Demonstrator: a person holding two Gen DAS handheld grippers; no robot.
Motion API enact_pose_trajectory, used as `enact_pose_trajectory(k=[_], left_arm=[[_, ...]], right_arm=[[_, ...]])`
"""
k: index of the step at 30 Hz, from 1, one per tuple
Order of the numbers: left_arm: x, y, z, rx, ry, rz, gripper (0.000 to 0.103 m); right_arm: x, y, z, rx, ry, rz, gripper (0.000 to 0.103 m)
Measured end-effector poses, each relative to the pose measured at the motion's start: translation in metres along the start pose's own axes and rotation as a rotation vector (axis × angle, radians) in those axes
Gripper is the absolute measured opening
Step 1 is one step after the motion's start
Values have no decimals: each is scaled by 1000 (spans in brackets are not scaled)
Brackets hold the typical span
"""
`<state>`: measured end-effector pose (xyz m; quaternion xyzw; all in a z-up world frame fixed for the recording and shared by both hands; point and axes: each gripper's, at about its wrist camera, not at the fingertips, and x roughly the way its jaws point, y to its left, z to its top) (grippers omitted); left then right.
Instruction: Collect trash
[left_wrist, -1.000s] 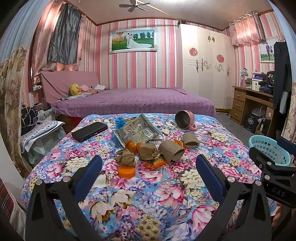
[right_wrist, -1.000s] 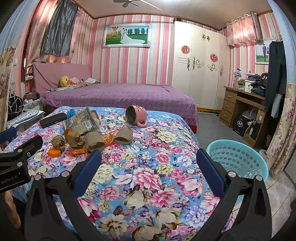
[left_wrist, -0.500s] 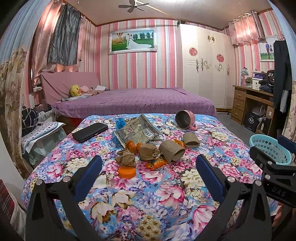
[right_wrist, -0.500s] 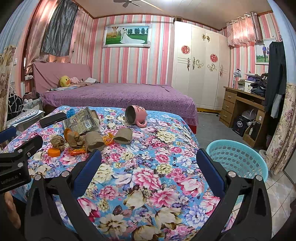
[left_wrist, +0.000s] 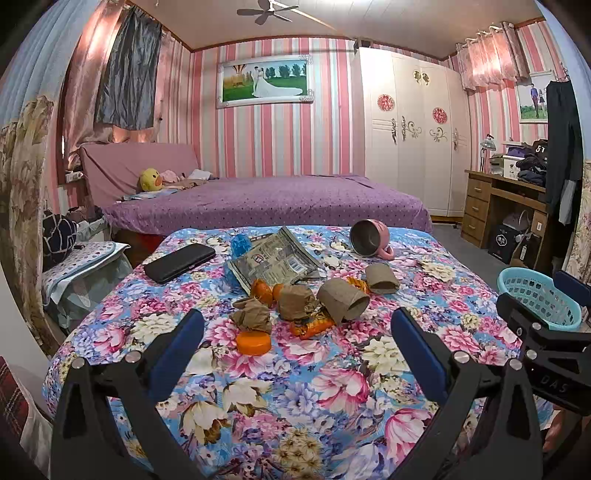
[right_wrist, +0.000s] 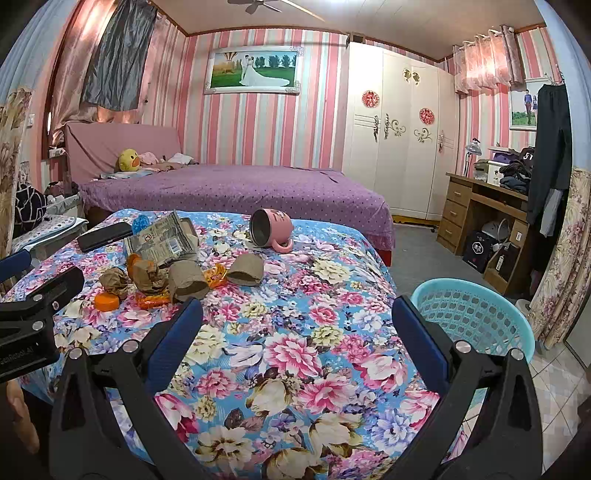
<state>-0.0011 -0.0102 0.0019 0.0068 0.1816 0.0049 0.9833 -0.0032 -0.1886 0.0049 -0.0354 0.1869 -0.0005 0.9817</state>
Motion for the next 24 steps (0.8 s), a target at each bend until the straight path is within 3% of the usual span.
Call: enact_pose_trajectory(k=[24], left_arm=[[6,13,-5,-6,22,11,99]], right_arm=[[8,-7,-9,16,24,-16,99]])
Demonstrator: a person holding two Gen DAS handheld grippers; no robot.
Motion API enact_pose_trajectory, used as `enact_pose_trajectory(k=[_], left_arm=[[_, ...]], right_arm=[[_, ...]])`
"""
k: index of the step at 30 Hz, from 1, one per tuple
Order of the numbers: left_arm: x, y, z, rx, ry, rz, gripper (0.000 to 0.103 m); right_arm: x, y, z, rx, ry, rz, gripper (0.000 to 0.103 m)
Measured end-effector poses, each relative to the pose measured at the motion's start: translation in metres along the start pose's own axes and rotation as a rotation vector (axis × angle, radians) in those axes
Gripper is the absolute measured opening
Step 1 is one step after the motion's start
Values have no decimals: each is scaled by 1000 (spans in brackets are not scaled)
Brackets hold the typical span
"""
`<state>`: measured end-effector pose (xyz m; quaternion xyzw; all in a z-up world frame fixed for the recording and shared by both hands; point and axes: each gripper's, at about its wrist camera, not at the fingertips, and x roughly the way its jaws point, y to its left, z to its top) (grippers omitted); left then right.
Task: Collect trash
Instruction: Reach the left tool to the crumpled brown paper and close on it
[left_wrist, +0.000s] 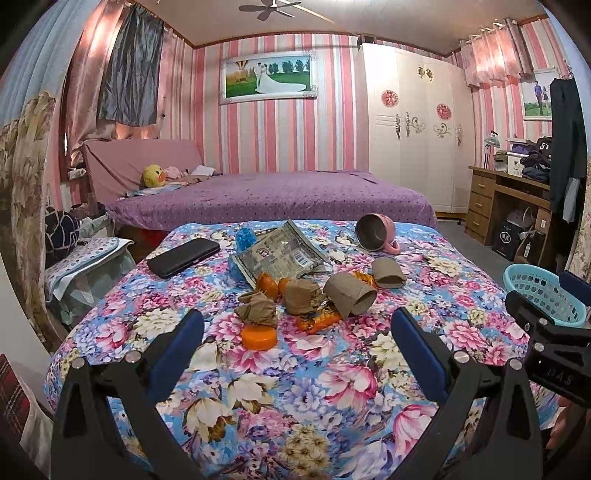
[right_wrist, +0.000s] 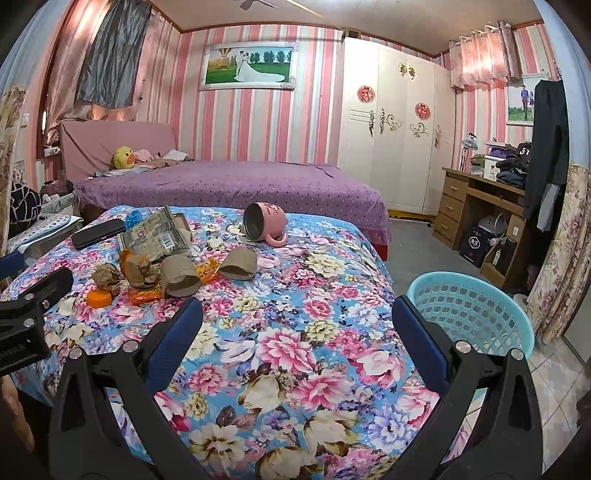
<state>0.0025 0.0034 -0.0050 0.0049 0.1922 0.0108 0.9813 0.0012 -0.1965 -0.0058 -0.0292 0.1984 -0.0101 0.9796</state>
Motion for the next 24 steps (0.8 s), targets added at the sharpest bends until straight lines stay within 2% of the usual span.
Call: enact_pose_trajectory(k=[7,12,16,19,22,24], left_arm=[[6,4,8,1,11,-9,99],[9,8,28,7,-11,-12,99],[19,15,45,20,-38,7,99],[32,29,57,7,-26,-14,99],[46,45,63,14,-19,35,99],[54,55,61,12,-1,42,99]], right_arm=[[9,-5,12,30,1,-11,99],[12,-1,35,9,-30,-6,99],[28,3,57,9,-27,14,99],[44,7,72,27,-20,16,99],[62,10,76,54,-8,17,99],[72,10,70,52,-3,11,99]])
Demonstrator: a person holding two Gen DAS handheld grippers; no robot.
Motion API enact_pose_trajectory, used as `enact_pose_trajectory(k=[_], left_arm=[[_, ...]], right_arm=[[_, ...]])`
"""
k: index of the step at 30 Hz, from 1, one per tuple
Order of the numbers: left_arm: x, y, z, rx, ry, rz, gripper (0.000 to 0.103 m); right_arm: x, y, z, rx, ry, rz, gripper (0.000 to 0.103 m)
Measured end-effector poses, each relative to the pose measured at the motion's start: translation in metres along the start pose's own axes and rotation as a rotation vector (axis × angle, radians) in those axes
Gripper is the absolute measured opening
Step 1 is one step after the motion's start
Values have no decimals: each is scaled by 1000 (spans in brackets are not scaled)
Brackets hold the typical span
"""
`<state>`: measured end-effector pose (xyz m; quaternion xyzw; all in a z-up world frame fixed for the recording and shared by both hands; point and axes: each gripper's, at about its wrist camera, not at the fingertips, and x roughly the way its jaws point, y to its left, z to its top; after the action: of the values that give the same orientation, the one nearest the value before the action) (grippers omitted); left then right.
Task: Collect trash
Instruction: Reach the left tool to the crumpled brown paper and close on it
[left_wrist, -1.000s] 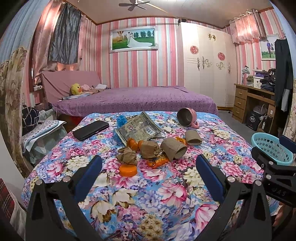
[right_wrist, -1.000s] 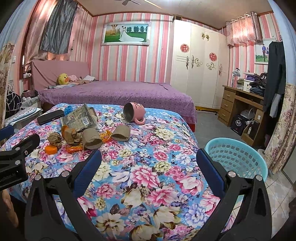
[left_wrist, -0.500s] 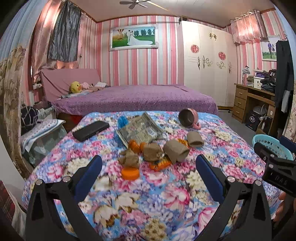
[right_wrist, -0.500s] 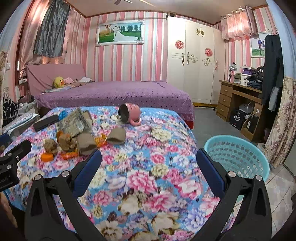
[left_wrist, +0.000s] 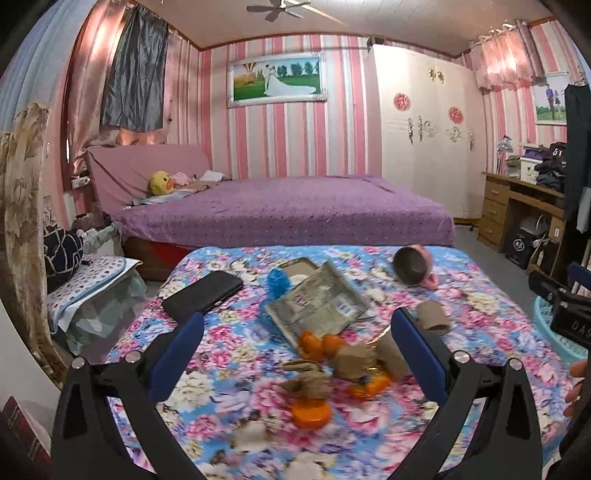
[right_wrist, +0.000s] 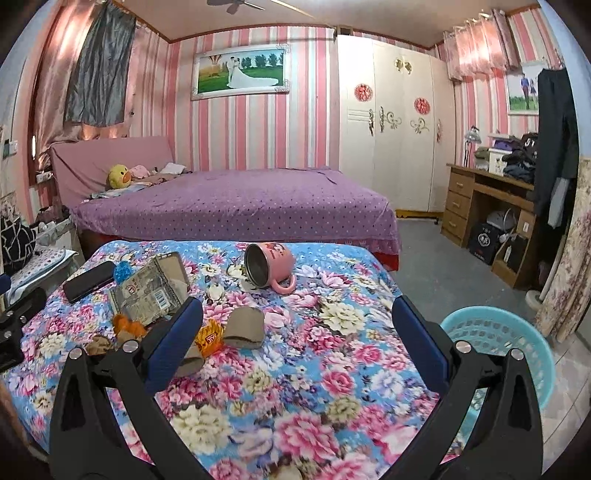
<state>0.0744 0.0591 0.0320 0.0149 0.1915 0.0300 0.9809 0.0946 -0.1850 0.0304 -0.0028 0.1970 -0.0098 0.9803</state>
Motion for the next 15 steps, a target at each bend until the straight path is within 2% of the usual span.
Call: enact_pose_trajectory(k=[3,6,10,15], left_arm=[[11,13,-10,-6,32,25,99],[27,27,-26,-26,93,39,99],[44,32,-45,-44,177,26,99],[56,19,-53,-16,221,-13,99]], right_arm=[[11,-4,-13,0,12,-3,99],[23,-11,-23,15,51,36,99],[29,-16,-32,-33,64,-12,99],[38,-30,-38,-9,101,-64,99]])
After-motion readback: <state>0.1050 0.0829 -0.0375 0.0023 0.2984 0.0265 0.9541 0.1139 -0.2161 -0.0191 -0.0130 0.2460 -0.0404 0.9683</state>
